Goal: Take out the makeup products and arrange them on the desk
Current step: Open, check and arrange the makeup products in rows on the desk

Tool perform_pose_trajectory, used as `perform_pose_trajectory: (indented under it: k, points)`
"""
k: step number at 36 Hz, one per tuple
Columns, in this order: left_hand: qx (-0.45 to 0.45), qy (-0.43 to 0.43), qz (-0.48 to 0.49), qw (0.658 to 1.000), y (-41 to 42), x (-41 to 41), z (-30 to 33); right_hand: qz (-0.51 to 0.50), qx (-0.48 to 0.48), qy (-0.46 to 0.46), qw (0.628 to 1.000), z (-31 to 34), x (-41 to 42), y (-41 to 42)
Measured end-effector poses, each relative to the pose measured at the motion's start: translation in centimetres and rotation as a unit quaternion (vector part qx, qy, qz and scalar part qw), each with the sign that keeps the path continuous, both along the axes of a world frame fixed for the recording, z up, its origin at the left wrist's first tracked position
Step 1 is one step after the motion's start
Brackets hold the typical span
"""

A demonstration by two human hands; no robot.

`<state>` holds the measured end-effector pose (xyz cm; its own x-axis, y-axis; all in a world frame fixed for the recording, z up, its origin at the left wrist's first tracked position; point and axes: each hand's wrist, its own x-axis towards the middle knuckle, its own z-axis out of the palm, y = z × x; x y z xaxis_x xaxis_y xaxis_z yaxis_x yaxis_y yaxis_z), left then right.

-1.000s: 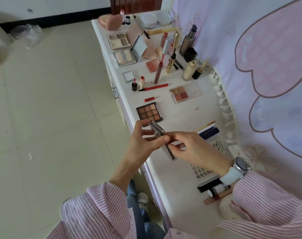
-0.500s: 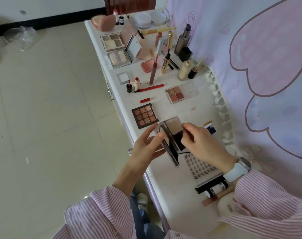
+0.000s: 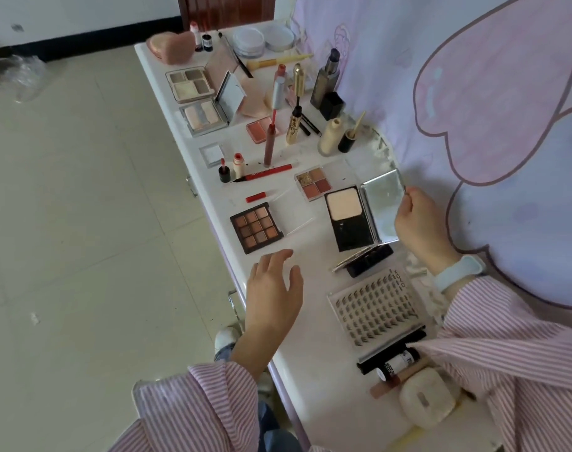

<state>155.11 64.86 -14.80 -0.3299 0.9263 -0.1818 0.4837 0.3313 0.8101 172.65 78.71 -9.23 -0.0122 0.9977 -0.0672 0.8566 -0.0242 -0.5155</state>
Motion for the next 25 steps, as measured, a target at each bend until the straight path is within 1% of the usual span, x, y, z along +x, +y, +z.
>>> perform_pose_trajectory:
  k: [2, 5, 10, 15, 19, 22, 25]
  points:
    - [0.016, 0.078, -0.015, 0.997, -0.6, 0.0, -1.2, -0.005, -0.012, -0.007, 1.000, -0.3, -0.2, 0.8]
    - [0.024, 0.167, -0.041, 0.985, -1.2, 0.0, -2.5, -0.006, -0.033, -0.024, 0.999, -0.9, -0.3, 1.5]
    - [0.047, 0.264, -0.066, 0.961, -1.6, -0.3, -4.1, -0.003, -0.057, -0.039, 0.998, -2.0, 0.0, 2.7]
    - [0.038, 0.304, -0.102, 0.946, -1.9, -0.4, -5.3, 0.000, -0.074, -0.053, 0.996, -2.5, -0.3, 3.7]
    - [0.029, 0.311, -0.118, 0.943, -2.3, -0.5, -5.6, 0.000, -0.092, -0.064, 0.994, -3.1, -0.2, 4.0]
    - [0.025, 0.311, -0.123, 0.942, -2.5, -0.5, -5.9, -0.009, -0.111, -0.044, 0.993, -3.3, 0.0, 3.9]
    - [0.024, 0.310, -0.122, 0.942, -2.5, -0.4, -6.1, 0.002, -0.110, -0.019, 0.994, -3.7, 0.4, 3.9]
